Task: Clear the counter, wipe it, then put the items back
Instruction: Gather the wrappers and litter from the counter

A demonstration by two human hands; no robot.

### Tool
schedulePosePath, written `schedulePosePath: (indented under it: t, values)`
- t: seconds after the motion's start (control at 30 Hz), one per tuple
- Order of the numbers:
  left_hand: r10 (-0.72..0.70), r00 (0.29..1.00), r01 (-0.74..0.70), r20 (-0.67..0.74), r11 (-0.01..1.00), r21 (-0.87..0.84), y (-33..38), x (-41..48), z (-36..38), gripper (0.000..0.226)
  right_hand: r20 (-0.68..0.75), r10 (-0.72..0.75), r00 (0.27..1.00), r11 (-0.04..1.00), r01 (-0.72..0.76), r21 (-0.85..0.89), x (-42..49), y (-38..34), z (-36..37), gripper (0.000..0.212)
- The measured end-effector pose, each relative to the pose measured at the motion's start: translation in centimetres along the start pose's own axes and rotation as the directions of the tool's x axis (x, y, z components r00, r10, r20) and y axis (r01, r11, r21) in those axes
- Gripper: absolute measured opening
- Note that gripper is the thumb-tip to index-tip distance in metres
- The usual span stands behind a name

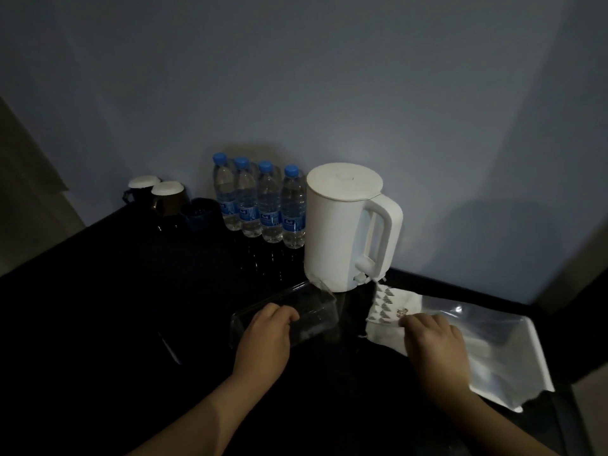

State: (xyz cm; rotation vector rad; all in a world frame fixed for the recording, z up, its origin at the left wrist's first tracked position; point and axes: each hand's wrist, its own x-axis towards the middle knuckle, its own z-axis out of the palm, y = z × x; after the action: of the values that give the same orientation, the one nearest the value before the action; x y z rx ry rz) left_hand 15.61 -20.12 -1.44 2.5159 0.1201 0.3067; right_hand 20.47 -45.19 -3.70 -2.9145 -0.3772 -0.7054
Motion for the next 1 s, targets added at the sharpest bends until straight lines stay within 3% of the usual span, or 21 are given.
schedulePosePath:
  t: [0.27, 0.37, 0.47, 0.53, 0.67, 0.8, 1.0]
  values:
    - [0.006, 0.997, -0.008, -0.078, 1.000, -0.019, -0.4, -1.6, -2.6, 0.026, 0.091, -0.167, 0.982, 0.951, 0.136, 0.279, -3.0, -8.9, -0.9, 0.040]
    - [0.008, 0.995, -0.008, -0.102, 1.000, -0.004, -0.3, -2.3, -3.4, 0.025, 0.121, -0.199, 0.972, 0.919, 0.142, 0.368, -3.4, -10.7, -1.7, 0.026]
    - [0.016, 0.993, -0.017, -0.117, 1.000, -0.006, 0.2, -2.7, -3.9, 0.026, 0.268, 0.000, 0.963, 0.829, -0.150, 0.539, -2.9, -10.8, -3.3, 0.025]
    - [0.064, 0.992, -0.066, -0.111, 0.998, -0.020, 0.9, -2.8, -3.7, 0.027, 0.329, 0.141, 0.934, 0.676, -0.334, 0.657, -2.3, -10.4, -4.6, 0.007]
    - [0.228, 0.972, -0.230, -0.046, 0.972, -0.049, 3.1, -2.9, -2.4, 0.032, 0.365, 0.406, 0.838, 0.393, -0.521, 0.758, -1.6, -9.1, -7.3, 0.020]
    - [0.376, 0.927, -0.376, -0.011, 0.926, -0.036, 5.2, -3.1, -0.2, 0.030, 0.364, 0.516, 0.775, 0.359, -0.582, 0.729, -2.3, -7.4, -8.5, 0.023]
    - [0.444, 0.891, -0.442, 0.092, 0.896, -0.042, 6.2, -3.5, 2.8, 0.031, 0.441, 0.598, 0.669, 0.400, -0.726, 0.559, -3.8, -4.6, -8.3, 0.016]
